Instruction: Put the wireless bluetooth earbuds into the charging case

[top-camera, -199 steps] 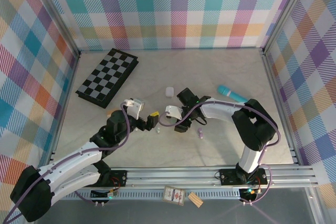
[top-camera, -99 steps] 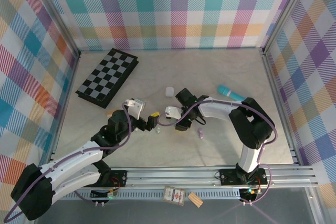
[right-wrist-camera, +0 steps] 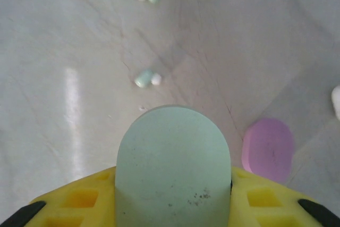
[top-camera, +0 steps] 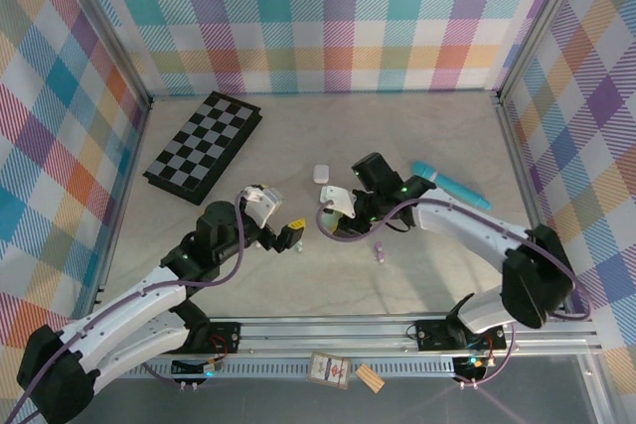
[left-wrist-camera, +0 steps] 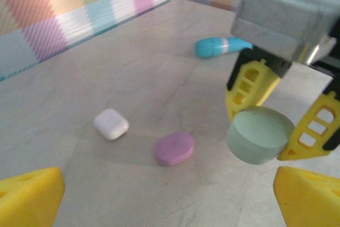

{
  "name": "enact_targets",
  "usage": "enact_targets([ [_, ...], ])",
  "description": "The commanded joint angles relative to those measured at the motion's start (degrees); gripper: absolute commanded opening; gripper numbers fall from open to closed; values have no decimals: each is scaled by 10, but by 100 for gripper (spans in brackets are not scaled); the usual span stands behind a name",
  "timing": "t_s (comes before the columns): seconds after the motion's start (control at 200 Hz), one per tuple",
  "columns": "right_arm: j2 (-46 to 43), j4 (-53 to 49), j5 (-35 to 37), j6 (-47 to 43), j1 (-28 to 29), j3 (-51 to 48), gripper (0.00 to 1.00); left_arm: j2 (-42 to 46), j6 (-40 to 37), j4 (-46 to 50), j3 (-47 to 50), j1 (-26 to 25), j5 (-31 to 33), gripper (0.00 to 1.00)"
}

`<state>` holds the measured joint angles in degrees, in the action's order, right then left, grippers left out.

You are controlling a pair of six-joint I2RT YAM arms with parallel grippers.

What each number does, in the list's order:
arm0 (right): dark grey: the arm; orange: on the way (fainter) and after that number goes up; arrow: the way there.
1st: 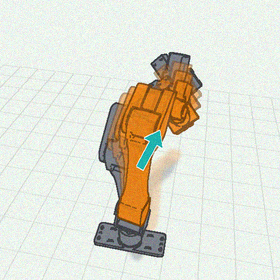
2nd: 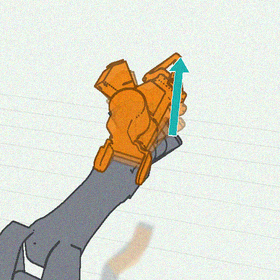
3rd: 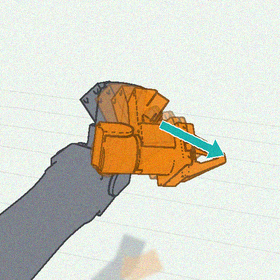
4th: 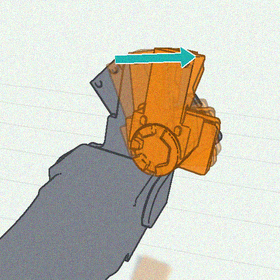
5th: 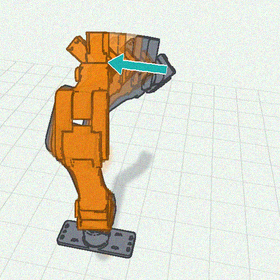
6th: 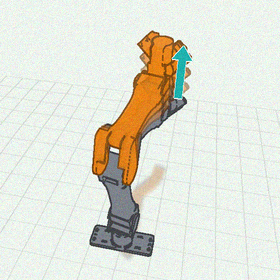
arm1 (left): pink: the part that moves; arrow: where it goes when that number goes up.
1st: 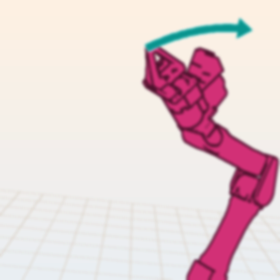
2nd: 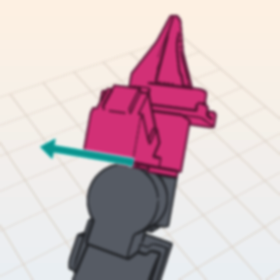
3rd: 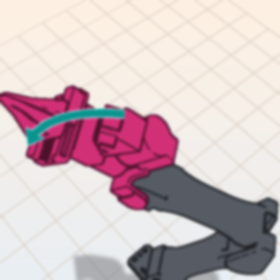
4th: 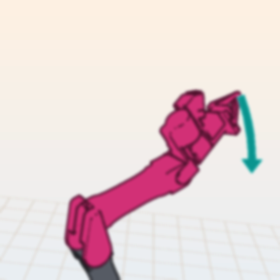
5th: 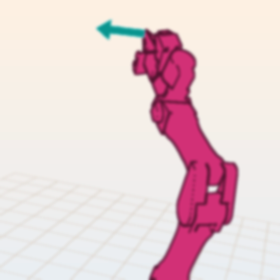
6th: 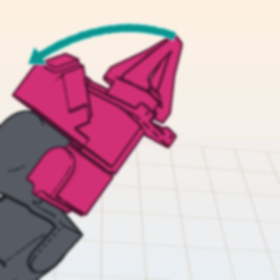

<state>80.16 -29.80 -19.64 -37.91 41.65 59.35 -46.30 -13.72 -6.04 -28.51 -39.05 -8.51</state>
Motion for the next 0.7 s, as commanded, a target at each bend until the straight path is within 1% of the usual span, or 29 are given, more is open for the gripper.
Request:
enact_targets([
  [0.0,-27,-61,-67,1,-1,23,38,-2,-64,68,-43,-6,-121,100],
  [0.13,-55,-113,-102,-20,2,53,37,-22,-95,88,-74,-6,-227,100],
  [0.17,-61,-118,-109,-22,2,57,36,-28,-101,85,-77,-6,-247,100],
  [0.215,-69,-122,-118,-23,4,63,33,-35,-109,84,-82,-5,-268,100],
  [0.32,-78,-125,-134,-23,13,76,33,-50,-119,78,-89,-6,-310,97],
  [0.495,-80,-93,-155,-15,25,85,33,-70,-118,66,-99,-6,-347,86],
  [0.605,-67,-84,-150,-15,35,91,33,-76,-117,69,-103,-6,-369,78],
  [0.64,-64,-78,-145,-15,38,92,33,-77,-116,67,-103,-6,-374,76],
  [0.695,-59,-76,-143,-17,42,94,33,-80,-106,58,-100,-6,-380,67],
])
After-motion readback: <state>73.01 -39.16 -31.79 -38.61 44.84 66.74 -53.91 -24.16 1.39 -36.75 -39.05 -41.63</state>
